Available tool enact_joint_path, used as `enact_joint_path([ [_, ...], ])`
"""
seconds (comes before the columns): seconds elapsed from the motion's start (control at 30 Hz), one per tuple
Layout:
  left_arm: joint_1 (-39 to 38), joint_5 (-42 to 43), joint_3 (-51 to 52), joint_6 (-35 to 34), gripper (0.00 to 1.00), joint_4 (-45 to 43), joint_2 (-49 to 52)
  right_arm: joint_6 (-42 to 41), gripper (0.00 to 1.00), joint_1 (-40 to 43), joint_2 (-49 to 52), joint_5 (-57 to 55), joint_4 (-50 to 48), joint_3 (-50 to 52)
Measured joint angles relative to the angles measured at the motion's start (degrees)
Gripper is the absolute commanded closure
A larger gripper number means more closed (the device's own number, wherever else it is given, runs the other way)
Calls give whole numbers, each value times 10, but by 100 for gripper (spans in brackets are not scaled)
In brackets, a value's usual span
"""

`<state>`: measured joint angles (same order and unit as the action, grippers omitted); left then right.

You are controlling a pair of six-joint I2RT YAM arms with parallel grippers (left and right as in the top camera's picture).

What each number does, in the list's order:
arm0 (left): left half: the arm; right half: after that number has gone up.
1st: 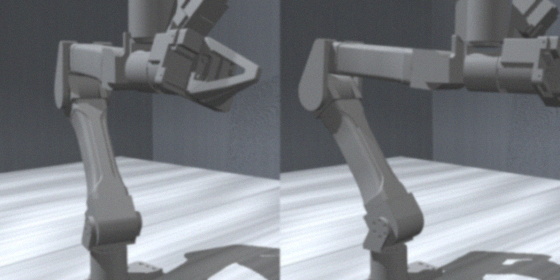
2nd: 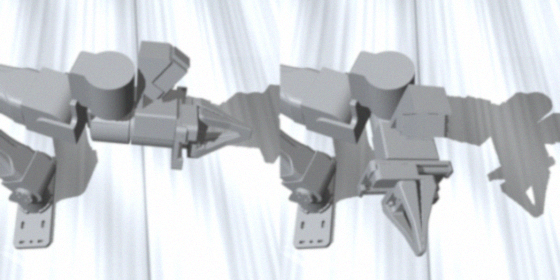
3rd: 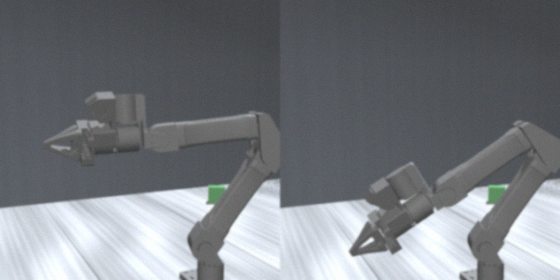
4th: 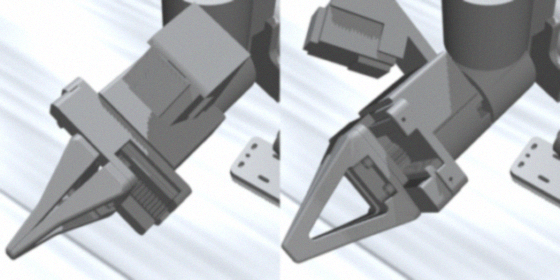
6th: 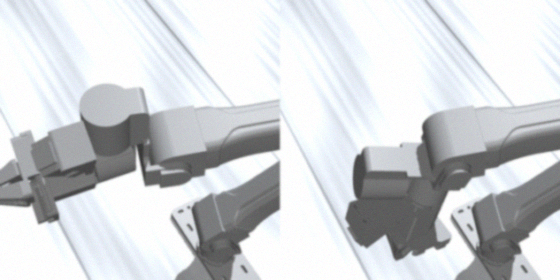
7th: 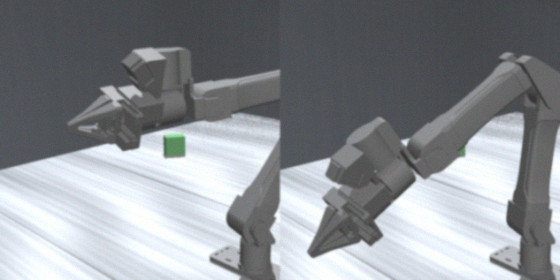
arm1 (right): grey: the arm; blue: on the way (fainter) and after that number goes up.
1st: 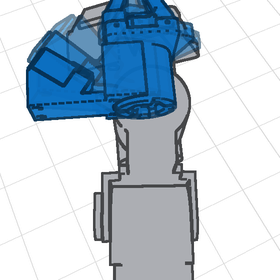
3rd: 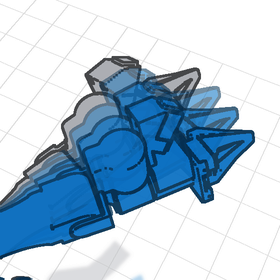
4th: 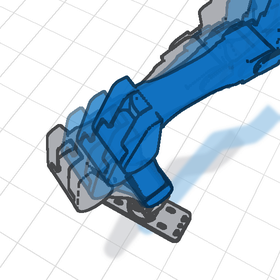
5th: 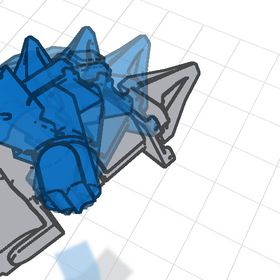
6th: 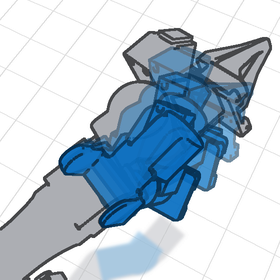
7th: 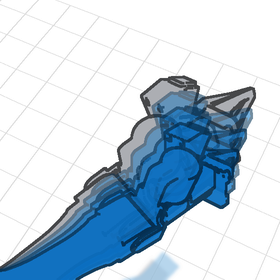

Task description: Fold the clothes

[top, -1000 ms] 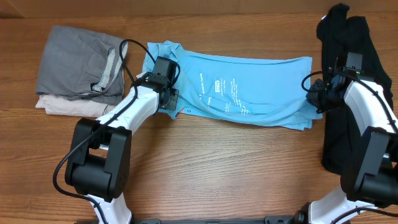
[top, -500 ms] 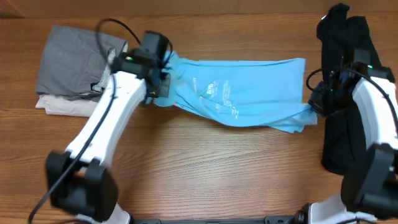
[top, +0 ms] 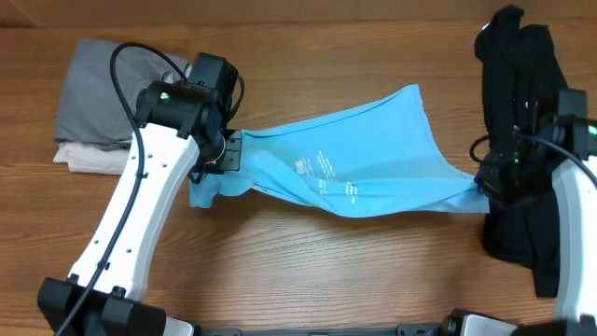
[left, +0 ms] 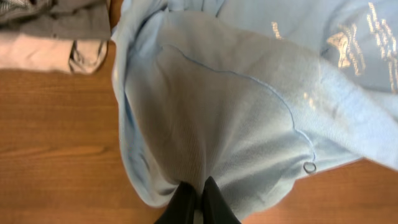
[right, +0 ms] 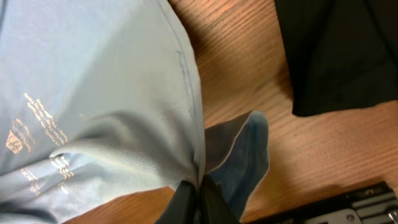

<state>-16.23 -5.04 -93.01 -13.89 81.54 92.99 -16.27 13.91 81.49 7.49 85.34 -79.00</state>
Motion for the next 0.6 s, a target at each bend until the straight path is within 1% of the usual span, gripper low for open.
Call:
enact_joint_path([
  [0.07,0,1,-12,-1,95,14,-4,0,96,0,-19,0,6,0],
  [0.13,0,2,-20,-1,89,17,-10,0,96,0,-27,0,8,-1],
  [0.17,0,2,-21,-2,87,17,-12,0,96,0,-28,0,8,-1],
  [0.23,0,2,-21,-2,88,17,-15,1,96,0,-28,0,7,-1],
  [0.3,0,2,-21,-3,96,17,-15,3,96,0,-28,0,5,-1],
  [0.5,0,6,-21,-7,96,17,-15,11,96,0,-28,0,1,-1],
  [0.53,0,8,-21,-8,94,17,-15,11,96,0,-28,0,2,-1],
  [0.6,0,17,-17,-8,81,16,-15,15,95,0,-28,0,1,-1],
])
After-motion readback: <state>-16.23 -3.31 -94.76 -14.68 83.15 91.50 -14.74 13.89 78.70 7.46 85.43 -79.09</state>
